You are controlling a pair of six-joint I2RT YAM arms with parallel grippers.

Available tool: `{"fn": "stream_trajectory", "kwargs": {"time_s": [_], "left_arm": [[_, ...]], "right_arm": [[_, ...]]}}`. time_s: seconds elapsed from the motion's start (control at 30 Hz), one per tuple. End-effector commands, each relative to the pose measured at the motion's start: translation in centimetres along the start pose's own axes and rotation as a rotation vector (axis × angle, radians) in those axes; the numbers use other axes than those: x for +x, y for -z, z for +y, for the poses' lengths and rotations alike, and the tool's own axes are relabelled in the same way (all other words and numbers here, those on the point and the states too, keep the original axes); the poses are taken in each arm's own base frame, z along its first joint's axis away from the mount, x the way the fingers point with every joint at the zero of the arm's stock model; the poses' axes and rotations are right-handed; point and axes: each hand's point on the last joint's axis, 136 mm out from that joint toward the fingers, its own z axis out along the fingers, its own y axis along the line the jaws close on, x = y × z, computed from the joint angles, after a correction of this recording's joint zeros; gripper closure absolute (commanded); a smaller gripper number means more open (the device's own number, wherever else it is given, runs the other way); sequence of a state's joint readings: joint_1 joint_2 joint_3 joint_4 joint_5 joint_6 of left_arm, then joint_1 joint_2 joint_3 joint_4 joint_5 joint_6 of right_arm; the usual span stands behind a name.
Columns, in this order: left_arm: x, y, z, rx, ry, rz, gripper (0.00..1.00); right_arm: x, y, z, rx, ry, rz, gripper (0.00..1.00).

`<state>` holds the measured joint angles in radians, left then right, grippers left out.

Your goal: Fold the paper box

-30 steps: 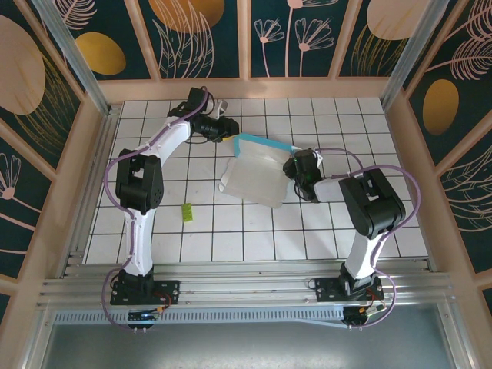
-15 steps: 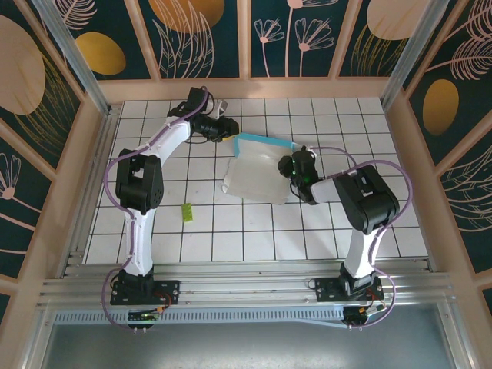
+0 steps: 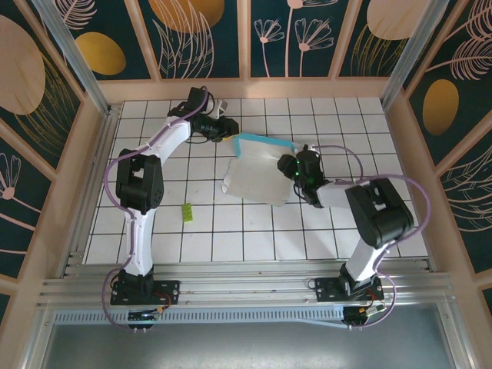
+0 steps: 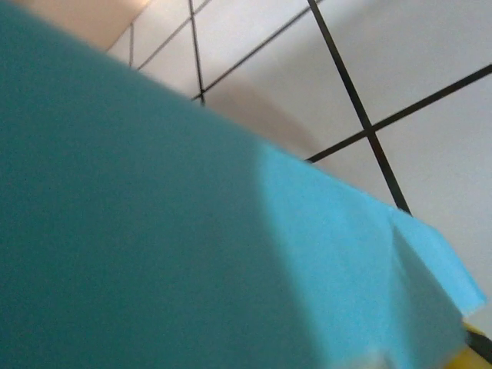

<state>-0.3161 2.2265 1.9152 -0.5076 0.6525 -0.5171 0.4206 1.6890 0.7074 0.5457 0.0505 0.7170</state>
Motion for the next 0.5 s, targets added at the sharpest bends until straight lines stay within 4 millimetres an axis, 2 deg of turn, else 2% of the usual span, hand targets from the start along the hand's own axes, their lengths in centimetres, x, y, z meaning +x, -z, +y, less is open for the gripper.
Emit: {"fn": "stream_trajectory", "kwargs": {"time_s": [0.0,0.13,0.2,0.27,0.3,0.4,0.47], "left_arm": [[0.8,-0.9,1.0,-0.031,0.017,0.036,0.67],[0.5,-0.9,0.9,-0.032,0.019,0.03,0.67],[0.4,-1.0,0.9,-0.032,0.021,0.028,0.67],[0.3,-1.0,0.8,-0.029,0.023,0.028,0.67],[0.2,-0.9,0.8,-0.03,0.022,0.025,0.67],[0.1,-0.8,0.7,-0.031,0.023,0.02,0.67],[0.0,-0.7,0.5,-0.03,0.021,0.019,0.67]], "right_arm": [[-0.2,2.9,0.5,0.013,0.118,0.019,0.46],[-0.4,5.5,0.3,0.038,0.261,0.061,0.31],[-1.4,6.6,-0.2,0.045,0.289,0.064,0.22],[-2.0,7.3,-0.6,0.02,0.304,0.083,0.04],[-2.5,7.5,-0.7,0.003,0.321,0.087,0.01],[-4.2,7.0,-2.4,0.038,0.355,0.098,0.02],[-4.8,6.3,-3.3,0.058,0.395,0.115,0.09]]}}
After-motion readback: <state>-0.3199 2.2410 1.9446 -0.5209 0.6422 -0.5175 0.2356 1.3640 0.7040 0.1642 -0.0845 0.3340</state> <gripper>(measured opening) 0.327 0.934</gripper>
